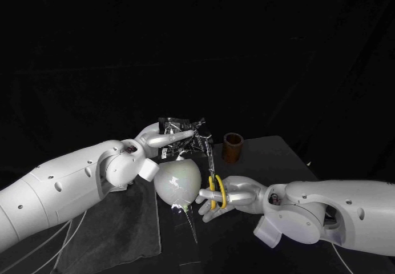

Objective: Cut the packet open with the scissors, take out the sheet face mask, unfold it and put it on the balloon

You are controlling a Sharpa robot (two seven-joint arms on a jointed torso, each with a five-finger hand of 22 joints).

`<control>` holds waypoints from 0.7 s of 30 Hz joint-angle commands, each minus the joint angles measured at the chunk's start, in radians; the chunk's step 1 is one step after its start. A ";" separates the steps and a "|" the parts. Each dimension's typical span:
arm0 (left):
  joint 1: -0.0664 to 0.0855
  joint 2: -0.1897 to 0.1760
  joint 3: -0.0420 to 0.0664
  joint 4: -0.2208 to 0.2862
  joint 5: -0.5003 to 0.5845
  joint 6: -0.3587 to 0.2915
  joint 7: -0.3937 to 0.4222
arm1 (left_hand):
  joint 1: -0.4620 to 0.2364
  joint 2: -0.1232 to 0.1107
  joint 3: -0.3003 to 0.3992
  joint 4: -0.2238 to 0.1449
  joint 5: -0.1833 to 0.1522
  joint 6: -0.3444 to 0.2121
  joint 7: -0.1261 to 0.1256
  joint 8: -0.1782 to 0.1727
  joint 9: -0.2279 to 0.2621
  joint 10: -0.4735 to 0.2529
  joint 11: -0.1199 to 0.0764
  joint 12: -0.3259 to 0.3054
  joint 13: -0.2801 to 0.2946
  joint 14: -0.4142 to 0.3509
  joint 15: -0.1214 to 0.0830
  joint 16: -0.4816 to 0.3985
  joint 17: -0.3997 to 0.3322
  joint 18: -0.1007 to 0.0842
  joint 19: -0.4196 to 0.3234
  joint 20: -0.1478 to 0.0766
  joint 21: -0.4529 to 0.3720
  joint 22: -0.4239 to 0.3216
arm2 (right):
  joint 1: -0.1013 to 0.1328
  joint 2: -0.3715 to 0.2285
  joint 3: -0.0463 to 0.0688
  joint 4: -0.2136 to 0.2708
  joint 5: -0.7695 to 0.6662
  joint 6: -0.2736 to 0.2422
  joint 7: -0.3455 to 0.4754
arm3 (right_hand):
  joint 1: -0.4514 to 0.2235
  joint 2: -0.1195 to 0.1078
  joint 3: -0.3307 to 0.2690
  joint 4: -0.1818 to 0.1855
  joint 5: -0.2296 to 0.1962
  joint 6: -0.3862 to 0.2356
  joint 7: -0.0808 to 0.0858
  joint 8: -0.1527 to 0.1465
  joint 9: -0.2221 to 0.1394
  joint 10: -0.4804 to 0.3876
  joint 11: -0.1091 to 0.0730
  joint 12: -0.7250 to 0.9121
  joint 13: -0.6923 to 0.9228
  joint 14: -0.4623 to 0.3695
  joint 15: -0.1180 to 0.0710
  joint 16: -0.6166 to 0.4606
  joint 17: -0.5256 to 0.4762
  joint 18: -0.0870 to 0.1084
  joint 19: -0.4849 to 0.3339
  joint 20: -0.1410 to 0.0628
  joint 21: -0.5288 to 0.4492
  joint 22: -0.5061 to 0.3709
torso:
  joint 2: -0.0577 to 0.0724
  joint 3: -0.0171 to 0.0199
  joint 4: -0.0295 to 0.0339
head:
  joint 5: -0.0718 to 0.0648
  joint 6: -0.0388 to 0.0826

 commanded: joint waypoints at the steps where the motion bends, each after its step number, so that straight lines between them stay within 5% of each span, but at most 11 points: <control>1: 0.001 0.003 0.001 0.001 -0.005 0.026 0.003 | 0.000 0.006 0.009 -0.013 0.003 0.000 -0.008 0.003 0.004 0.009 -0.005 0.004 0.001 0.002 -0.008 0.005 0.002 0.020 -0.001 -0.004 0.005 0.001 | 0.001 0.000 0.001 -0.003 -0.012 0.004 0.014 | 0.003 0.014 -0.012 -0.001 -0.004 0.012 0.065 0.009 -0.002 0.019 -0.003 0.009 -0.003 0.013 -0.015 0.013 -0.004 0.011 -0.003 0.003 0.001 -0.003 | 0.000 -0.0004 0.0010 | 0.000 0.000; 7: 0.001 0.003 0.001 0.002 -0.006 0.041 0.001 | 0.000 0.006 0.009 -0.013 0.003 0.000 -0.008 0.003 0.004 0.009 -0.005 0.004 0.001 0.002 -0.008 0.006 0.002 0.020 0.000 -0.004 0.006 0.001 | 0.002 0.002 0.001 -0.009 -0.013 -0.021 0.021 | 0.040 0.047 -0.049 -0.008 -0.005 0.082 0.029 0.047 -0.002 0.121 -0.040 0.060 0.009 0.107 -0.047 0.092 0.003 0.026 0.024 -0.005 0.013 -0.005 | 0.000 -0.0004 0.0009 | 0.000 -0.001; 10: 0.001 0.003 0.001 0.003 -0.007 0.046 0.000 | 0.000 0.006 0.009 -0.014 0.003 0.000 -0.008 0.004 0.004 0.010 -0.005 0.004 0.001 0.003 -0.008 0.006 0.002 0.020 0.000 -0.005 0.007 0.002 | 0.002 0.001 0.001 -0.012 -0.017 -0.032 0.023 | 0.066 0.068 -0.068 -0.012 -0.005 0.153 -0.009 0.084 0.009 0.207 -0.078 0.103 0.034 0.199 -0.081 0.160 0.024 0.029 0.061 -0.025 0.032 0.000 | 0.001 -0.0006 0.0006 | 0.000 0.000; 11: 0.001 0.003 0.001 0.003 -0.007 0.046 0.000 | 0.000 0.006 0.009 -0.014 0.003 0.000 -0.008 0.004 0.005 0.010 -0.005 0.004 0.001 0.003 -0.008 0.006 0.002 0.020 0.000 -0.005 0.007 0.002 | 0.002 0.001 0.001 -0.012 -0.019 -0.034 0.023 | 0.080 0.080 -0.085 -0.011 -0.005 0.191 -0.034 0.102 0.019 0.252 -0.098 0.126 0.053 0.244 -0.104 0.196 0.039 0.028 0.092 -0.044 0.049 0.004 | 0.001 -0.0004 0.0005 | 0.000 -0.001; 15: 0.001 0.001 0.001 0.003 -0.007 0.047 0.000 | 0.000 0.006 0.009 -0.014 0.003 0.000 -0.008 0.004 0.005 0.010 -0.005 0.004 0.001 0.003 -0.008 0.006 0.002 0.020 0.000 -0.005 0.007 0.002 | 0.003 0.000 0.001 -0.015 -0.023 -0.036 0.022 | 0.096 0.094 -0.104 -0.010 -0.004 0.224 -0.051 0.116 0.031 0.291 -0.118 0.146 0.076 0.281 -0.122 0.229 0.054 0.028 0.125 -0.059 0.066 0.009 | 0.000 -0.0003 0.0000 | 0.000 -0.002; 21: 0.001 0.001 0.001 0.002 -0.007 0.046 -0.001 | -0.001 0.006 0.009 -0.015 0.003 0.000 -0.008 0.004 0.005 0.011 -0.006 0.005 0.001 0.003 -0.008 0.007 0.002 0.020 0.000 -0.005 0.008 0.003 | 0.003 -0.001 0.001 -0.017 -0.028 -0.033 0.022 | 0.102 0.100 -0.116 -0.008 -0.004 0.228 -0.053 0.116 0.034 0.292 -0.120 0.146 0.083 0.282 -0.124 0.234 0.058 0.027 0.132 -0.063 0.069 0.010 | 0.000 0.0001 0.0006 | 0.000 -0.001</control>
